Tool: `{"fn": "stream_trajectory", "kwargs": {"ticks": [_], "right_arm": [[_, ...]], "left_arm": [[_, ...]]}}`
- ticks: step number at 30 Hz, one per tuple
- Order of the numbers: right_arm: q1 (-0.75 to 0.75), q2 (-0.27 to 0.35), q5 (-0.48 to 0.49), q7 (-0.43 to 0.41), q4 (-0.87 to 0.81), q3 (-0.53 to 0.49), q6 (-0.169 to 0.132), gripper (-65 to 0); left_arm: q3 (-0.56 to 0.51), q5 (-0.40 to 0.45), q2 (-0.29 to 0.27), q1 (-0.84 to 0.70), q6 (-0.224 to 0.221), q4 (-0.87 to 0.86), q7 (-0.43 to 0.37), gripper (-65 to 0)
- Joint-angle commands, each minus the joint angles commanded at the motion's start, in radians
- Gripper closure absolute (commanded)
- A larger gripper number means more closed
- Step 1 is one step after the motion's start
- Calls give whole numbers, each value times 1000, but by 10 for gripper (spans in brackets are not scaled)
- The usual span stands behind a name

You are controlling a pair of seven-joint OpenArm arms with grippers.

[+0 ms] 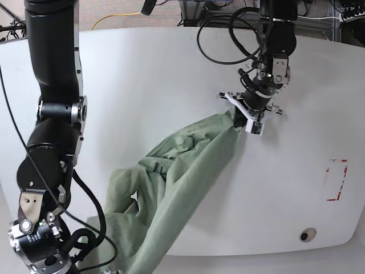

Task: Fold the T-shirt properly
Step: 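Grasp the hanging shirt edge with the left gripper, then pull the shirt taut between both grippers and lower it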

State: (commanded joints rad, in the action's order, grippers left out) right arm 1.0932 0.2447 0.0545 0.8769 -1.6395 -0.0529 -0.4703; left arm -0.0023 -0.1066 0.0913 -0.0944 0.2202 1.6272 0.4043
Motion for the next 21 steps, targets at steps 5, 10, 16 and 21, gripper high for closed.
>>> {"fn": "stream_trajectory", "kwargs": {"ticks": [5,10,16,21], "right_arm": [[63,3,0,-3,157,3,0,0],[121,5,2,-3,236,3,0,0],[189,-2,2,-3,264,35,0,0],[212,3,2,-3,264,38,-3,0]], "left_arm": [[89,0,72,8,0,81,12,-7],[206,0,107,114,0,153,91,-7],[267,0,158,259,2,218,180,-8],[298,0,218,414,2,253,273,-8]]}}
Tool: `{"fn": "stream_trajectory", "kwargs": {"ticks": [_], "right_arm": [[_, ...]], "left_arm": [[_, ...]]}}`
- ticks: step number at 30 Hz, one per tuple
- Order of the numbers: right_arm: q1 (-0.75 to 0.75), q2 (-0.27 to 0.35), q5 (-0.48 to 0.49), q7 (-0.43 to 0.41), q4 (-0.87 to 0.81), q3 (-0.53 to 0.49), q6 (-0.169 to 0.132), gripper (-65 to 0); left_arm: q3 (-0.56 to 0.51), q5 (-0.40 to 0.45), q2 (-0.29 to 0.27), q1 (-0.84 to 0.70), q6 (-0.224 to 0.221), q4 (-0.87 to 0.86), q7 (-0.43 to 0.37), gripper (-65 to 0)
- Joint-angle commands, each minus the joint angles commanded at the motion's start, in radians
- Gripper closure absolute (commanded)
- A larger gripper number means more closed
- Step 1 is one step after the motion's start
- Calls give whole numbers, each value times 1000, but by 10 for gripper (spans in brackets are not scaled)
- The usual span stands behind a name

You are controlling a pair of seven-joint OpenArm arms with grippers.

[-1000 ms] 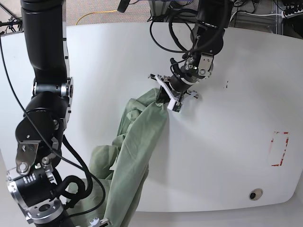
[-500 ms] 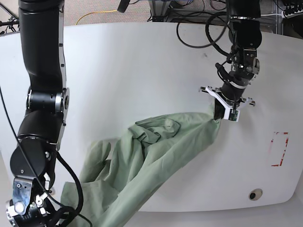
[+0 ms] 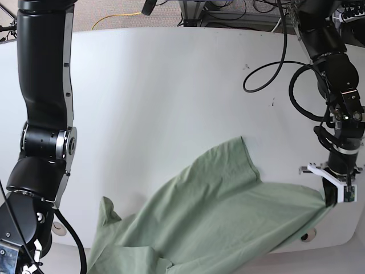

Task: Fold the T-shirt properly
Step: 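Pull the shirt taut between both grippers and lower it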

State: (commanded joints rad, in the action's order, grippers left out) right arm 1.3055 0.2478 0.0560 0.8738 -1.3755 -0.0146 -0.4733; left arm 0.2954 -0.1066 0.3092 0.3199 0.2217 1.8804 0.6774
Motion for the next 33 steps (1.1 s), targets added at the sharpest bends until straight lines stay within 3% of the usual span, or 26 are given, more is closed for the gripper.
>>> {"fn": "stream_trajectory", "kwargs": {"ticks": [7,14,26,33], "right_arm": [[0,28,9,5,-8,5,-2,0],[-105,64,9,5,-38,68,-2,0],[-481,61,9,6,-278,170,-2,0],[-708,38,11,41,-411,226,-3,0]], "left_arm": [[3,-2,75,172,0,8,61,-10],[5,-2,83,236,3,8,78,-11],[51,0,77,222,203,40,207,-11],[49,-2,77,40,213,104,218,-10]]}}
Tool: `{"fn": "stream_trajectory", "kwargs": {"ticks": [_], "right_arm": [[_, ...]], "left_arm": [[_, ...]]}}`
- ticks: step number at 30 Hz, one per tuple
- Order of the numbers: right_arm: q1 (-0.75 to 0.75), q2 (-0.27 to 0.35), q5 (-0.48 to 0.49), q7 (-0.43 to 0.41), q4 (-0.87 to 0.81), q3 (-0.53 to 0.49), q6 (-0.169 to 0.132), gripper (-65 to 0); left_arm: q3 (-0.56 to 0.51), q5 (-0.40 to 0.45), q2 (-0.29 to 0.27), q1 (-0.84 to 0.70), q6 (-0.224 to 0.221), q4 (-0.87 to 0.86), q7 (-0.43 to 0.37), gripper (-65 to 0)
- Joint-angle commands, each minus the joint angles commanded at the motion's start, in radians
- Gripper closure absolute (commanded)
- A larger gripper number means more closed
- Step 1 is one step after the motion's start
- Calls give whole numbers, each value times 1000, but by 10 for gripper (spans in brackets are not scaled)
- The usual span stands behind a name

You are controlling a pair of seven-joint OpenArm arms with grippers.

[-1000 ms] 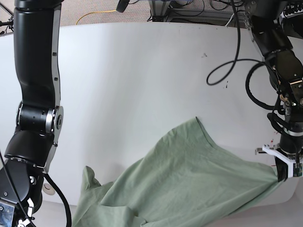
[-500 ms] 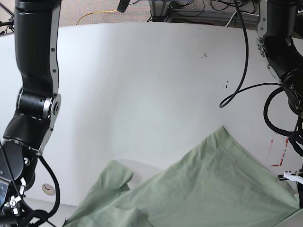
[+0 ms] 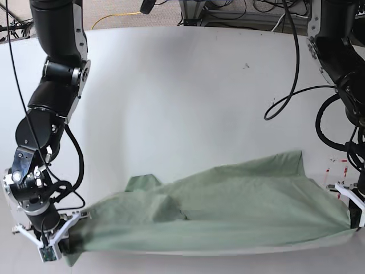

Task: Fold the T-shirt properly
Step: 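Pull the shirt taut between both grippers and lower it, then drag the shirt with both grippers to spread it flat on the table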

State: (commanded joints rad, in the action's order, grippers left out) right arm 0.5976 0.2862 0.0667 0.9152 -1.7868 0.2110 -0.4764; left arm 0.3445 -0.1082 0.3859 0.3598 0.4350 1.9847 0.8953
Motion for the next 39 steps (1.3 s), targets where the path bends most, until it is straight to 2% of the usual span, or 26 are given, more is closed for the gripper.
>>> {"fn": "stream_trajectory", "kwargs": {"ticks": [2,7,10,14,18,24,39], "right_arm": [[-78,-3,0,46,-80,31,0,0],[-224,-25,0,92,-158,66,-2,0],[-322,-54,0,98,-196,114,-40,0],[-453,-98,-2,117,-207,183,-83,0],[-543,-146,-2,124,-213,241,-120,0],[-663,-196,-2,124,-215,293,-123,0],[-784,-334,-2,124,-207,494,-123,0]], "left_arm": [[2,-2,0,-100,0,21,0,-10],[5,-2,-2,-278,0,28,0,-6],[55,-2,-11,-397,0,26,-2,-4],[115,-2,-92,-528,2,28,-3,-4],[153,-2,-117,-611,2,26,-3,-4],[160,3,-166,-718,2,26,-3,-4],[190,6,-164,-848,2,20,-3,-4]]}}
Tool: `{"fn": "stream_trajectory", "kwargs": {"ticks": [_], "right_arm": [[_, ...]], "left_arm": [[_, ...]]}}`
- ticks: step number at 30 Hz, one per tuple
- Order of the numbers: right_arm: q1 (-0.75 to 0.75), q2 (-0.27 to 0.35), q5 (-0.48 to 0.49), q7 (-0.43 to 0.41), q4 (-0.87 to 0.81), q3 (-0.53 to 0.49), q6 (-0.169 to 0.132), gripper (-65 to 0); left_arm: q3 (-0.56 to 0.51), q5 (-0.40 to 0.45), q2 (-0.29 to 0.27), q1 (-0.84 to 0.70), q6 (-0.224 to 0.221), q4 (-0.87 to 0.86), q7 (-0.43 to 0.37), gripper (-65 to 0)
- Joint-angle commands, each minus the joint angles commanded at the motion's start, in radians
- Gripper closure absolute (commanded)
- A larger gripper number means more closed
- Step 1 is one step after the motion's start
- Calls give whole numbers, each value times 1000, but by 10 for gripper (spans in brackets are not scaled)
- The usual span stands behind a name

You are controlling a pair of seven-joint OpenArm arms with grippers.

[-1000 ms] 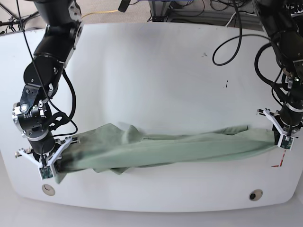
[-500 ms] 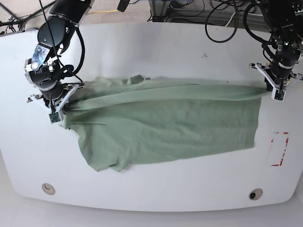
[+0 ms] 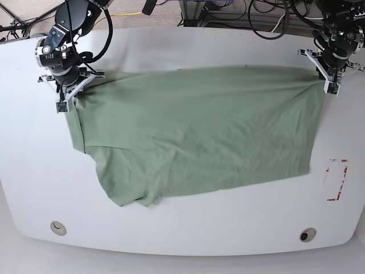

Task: Fold the T-shirt properly
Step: 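Drag the shirt with both grippers to spread it flat on the table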

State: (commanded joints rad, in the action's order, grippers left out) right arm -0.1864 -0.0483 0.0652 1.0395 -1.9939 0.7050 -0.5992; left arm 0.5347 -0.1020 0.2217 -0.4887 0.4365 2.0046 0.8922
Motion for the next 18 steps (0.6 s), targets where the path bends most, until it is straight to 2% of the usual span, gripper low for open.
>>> {"fn": "stream_trajectory", "kwargs": {"ticks": [4,11,14,15,17,18], "right_arm": [[0,-21,0,0,32,28,0,0],[-15,-21,0,0,106,34,0,0],[-20,-21,2,0,110,34,-2,-22],[-20,-21,2,0,109,34,-9,-27],[-17,-21,2,0,110,34,-61,-27],[-15,-21,2,0,110,34,-71,-27]], "left_arm": [[-2,0,0,-18,0,0,0,-4],[-2,0,0,-34,0,0,0,-4],[-2,0,0,-34,0,0,0,-4],[-2,0,0,-34,0,0,0,-4],[-2,0,0,-34,0,2,0,-4],[-2,0,0,-32,0,2,0,-4]]}}
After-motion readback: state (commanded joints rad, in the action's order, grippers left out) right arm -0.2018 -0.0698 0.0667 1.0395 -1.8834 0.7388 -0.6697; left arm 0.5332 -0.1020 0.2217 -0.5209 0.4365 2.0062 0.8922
